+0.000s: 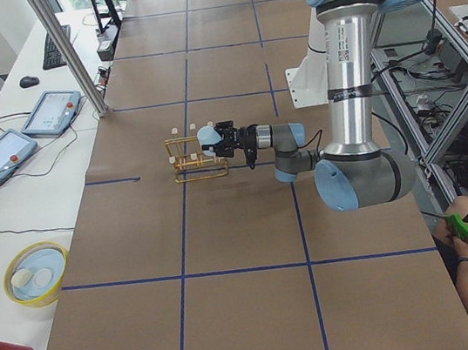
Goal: Hang cup on cup holder
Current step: 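Slide the cup mouth onto the rack's white peg with the left gripper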
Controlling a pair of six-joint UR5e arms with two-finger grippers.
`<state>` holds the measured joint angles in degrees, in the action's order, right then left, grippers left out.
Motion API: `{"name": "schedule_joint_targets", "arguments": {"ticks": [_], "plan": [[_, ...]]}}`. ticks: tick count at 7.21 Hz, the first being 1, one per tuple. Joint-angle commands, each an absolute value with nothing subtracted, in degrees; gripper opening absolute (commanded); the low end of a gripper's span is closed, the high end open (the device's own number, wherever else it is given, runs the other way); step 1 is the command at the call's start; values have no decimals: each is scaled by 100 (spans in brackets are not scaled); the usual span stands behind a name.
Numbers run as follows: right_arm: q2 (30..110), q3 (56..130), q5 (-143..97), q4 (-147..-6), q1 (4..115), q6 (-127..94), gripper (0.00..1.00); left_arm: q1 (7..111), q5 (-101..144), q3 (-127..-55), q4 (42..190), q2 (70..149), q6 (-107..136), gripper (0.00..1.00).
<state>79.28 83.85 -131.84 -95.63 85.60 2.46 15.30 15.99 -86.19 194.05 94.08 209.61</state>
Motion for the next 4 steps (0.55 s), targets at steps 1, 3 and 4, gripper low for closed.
{"name": "schedule_joint_targets", "arguments": {"ticks": [1,3,4], "plan": [[7928,8385,-13184,-9562,8552,246,100,1582,1670,-8534,19406,9422,20988,0],[7928,8385,-13184,-9562,8561,246,100,1591,1757,-8482,19397,9413,21041,0],[7928,8385,-13184,-9562,8561,246,100,1591,1784,-8481,19406,9422,21041,3]]}}
